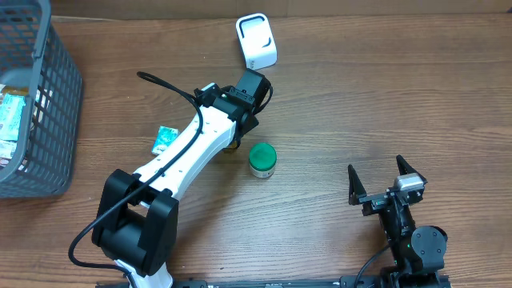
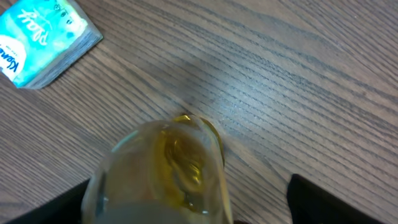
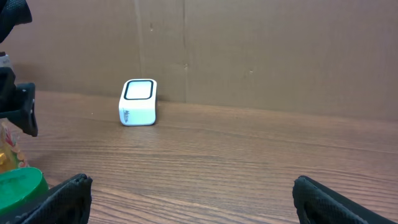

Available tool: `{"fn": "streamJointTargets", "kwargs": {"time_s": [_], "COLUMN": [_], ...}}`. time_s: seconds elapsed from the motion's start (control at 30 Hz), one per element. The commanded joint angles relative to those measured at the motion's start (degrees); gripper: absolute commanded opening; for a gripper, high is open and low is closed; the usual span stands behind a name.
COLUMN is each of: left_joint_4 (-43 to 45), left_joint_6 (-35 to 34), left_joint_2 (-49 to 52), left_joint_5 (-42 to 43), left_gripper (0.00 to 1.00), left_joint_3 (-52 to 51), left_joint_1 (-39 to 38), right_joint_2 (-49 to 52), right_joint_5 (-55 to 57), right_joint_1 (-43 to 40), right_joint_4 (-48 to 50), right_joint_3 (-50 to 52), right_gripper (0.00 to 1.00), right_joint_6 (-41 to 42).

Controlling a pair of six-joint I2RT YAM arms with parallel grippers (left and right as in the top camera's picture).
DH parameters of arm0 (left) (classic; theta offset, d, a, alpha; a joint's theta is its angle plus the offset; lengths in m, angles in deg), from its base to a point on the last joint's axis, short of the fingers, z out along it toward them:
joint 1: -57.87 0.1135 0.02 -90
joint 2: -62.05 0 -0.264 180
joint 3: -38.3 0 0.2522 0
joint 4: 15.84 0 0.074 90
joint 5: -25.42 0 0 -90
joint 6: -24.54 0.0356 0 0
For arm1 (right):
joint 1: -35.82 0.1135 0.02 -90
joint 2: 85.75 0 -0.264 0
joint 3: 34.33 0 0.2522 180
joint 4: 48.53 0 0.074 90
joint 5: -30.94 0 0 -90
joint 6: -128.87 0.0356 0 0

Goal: Scan the item barcode
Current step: 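Carry the bottle with the left gripper and set it beside the jar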

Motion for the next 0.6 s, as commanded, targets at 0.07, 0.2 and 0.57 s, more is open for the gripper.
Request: {"fn": "streamJointTargets", "kwargs": {"time_s": [0.07, 0.2, 0.57], "left_joint_4": [-0.9, -5.8, -20.3], "left_joint_6": [7.4, 18.1, 35.9], "left_joint_2": [-0.8, -2.6, -3.8], "left_joint_5": [0.2, -0.2, -22.3], "left_gripper": [0.95, 1.00, 1.00], "left_joint_3": [3.2, 14.3, 41.9], "left_joint_1": [0.0, 0.5, 3.2], "right_joint_2": [-0.4, -0.4, -0.4], "right_joint_5": [0.3, 0.3, 0.3], "right_joint_1": [-0.4, -0.4, -0.4], "right_joint_4": [0.3, 0.3, 0.3], "right_joint_3": [0.6, 0.6, 0.6], "right_gripper": [1.00, 1.00, 1.00], "right_joint_6": [-0.2, -0.2, -0.2]}}
